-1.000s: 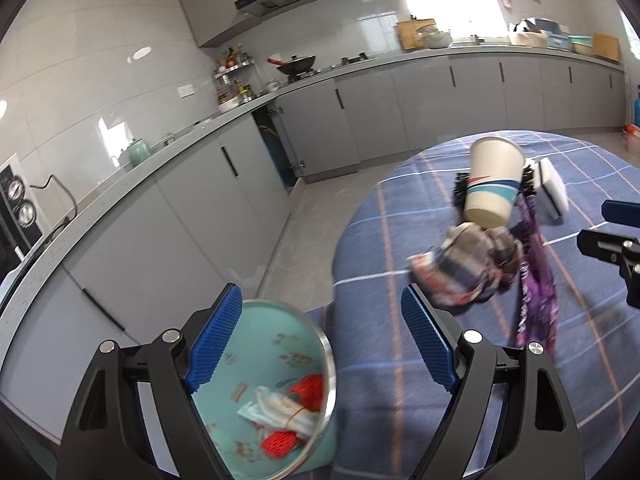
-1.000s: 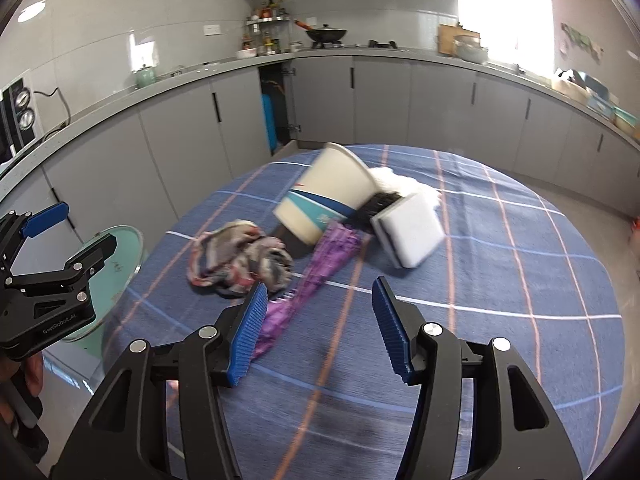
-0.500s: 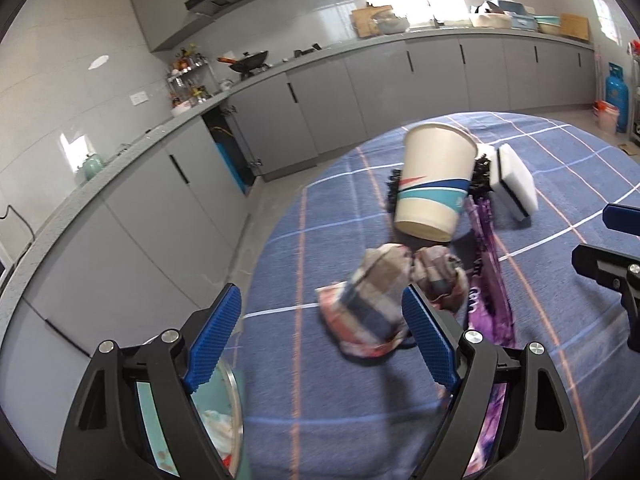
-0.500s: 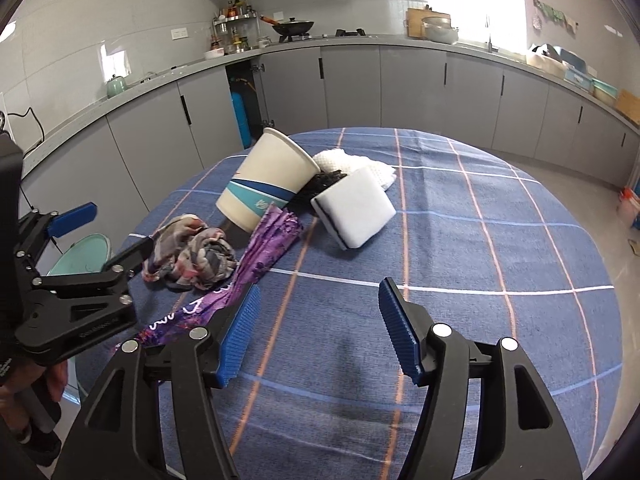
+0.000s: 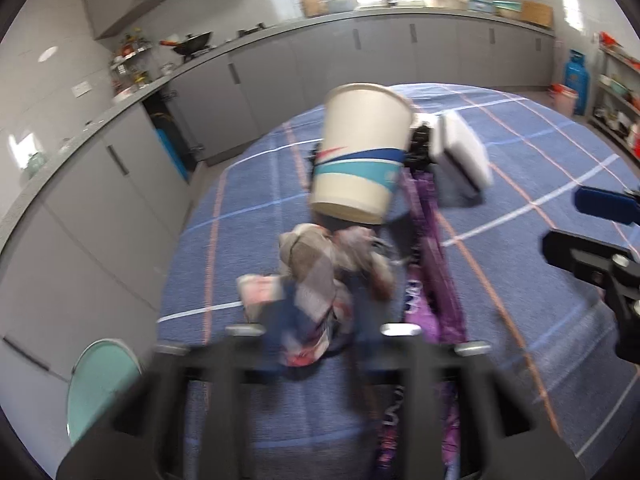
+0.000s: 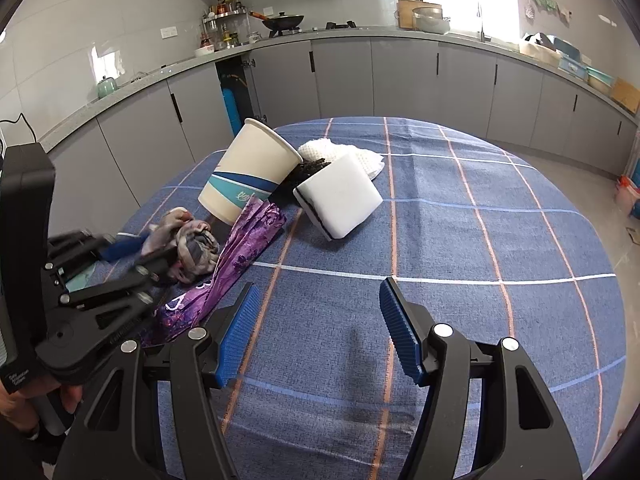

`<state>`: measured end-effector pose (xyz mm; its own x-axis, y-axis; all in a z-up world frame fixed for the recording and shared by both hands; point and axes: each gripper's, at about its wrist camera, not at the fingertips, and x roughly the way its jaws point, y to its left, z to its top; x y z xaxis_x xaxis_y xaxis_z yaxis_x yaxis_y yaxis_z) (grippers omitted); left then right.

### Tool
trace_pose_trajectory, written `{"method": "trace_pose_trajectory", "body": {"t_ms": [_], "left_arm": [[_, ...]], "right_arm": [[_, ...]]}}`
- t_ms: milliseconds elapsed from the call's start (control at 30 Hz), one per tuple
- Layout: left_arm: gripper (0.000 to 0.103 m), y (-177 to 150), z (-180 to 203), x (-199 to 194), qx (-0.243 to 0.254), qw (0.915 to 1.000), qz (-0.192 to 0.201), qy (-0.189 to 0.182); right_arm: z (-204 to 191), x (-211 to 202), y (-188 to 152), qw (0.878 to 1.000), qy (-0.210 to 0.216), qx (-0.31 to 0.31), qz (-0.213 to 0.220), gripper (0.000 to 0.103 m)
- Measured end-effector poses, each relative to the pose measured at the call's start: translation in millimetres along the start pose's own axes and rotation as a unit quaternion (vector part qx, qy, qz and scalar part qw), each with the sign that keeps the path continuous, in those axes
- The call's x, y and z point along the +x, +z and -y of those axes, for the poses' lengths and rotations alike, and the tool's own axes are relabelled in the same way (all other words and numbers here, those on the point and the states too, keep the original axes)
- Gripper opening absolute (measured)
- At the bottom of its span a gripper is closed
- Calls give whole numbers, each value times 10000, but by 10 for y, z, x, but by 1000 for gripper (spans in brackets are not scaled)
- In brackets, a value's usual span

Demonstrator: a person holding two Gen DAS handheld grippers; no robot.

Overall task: Collect trash
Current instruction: 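Grasp the plaid cloth with the left tool, then grasp the purple fabric strip with the right tool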

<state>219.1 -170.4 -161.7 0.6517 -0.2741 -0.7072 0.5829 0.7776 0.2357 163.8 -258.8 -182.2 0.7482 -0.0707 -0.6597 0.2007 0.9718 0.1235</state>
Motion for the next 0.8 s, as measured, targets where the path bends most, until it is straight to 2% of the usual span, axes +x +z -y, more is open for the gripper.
{"method": "trace_pose_trajectory", "body": {"t_ms": [233,500,667,700,767,800], "left_arm": [[5,-59,-154,-265,-186,9992,305,153],[5,-234,-478,-615,-551,9947,545,674],[5,-381,-571,-700,-613,9929,546,861],[5,-396,-586,-702,-627,9928,532,871],[5,-426,-631,-724,-683,9924,504,892],[5,-437,-656,-733,-707,9921,494,908]], "right_arm": [[-100,-7,28,10000,-13,-37,-25,63],[-518,112,83,9989,255,-360,-177,60],[-697,351,48,9967,364,-377,-615,44],[-710,404,25,9959,394,-359,-737,37],[-733,456,-15,9944,456,-375,-881,15],[-747,458,-31,9939,471,-403,-909,9]]}}
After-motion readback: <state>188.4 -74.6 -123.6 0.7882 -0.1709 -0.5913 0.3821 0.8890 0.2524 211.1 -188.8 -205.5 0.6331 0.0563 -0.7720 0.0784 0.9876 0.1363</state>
